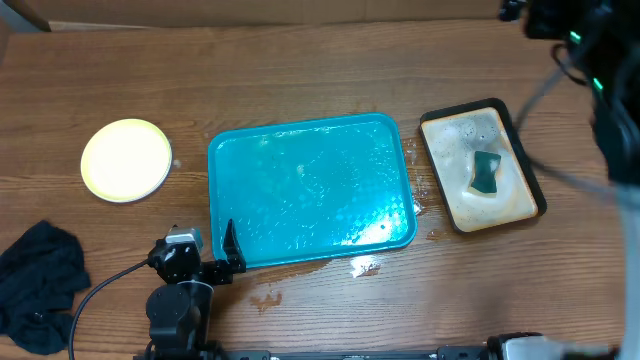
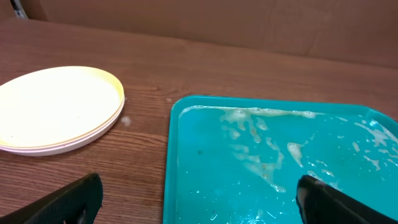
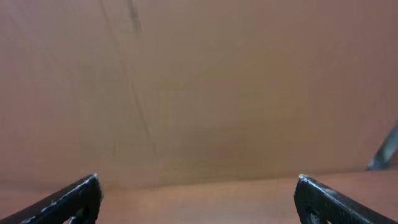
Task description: Clean dirty plates on tray and stack at the side
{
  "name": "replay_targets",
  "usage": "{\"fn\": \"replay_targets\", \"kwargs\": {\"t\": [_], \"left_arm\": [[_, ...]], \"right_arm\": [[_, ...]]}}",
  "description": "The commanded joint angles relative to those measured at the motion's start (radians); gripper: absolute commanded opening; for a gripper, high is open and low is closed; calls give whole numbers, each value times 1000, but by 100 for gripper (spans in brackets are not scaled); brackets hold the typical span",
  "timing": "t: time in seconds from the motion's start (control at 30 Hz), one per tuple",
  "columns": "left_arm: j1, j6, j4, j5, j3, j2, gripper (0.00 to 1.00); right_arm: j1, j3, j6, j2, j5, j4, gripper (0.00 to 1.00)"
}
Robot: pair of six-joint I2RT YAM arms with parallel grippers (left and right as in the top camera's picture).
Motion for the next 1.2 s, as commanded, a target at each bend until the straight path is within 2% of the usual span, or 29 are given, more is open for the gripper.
{"fn": "replay_targets", "kwargs": {"t": [0.0,0.3,0.57,1.17], "left_arm": [[5,-3,4,-2,-11,-10,100],[5,-3,5,-2,-11,-10,100],[5,-3,4,-2,-11,-10,100],[5,-3,5,-2,-11,-10,100]], "right_arm": [[2,-148,-7,-122,63,82,100],[2,-650,-7,-513,63,425,100],[2,-1009,-6,-804,63,629,100],[2,-1565,-3,-1299,64,834,100]]}}
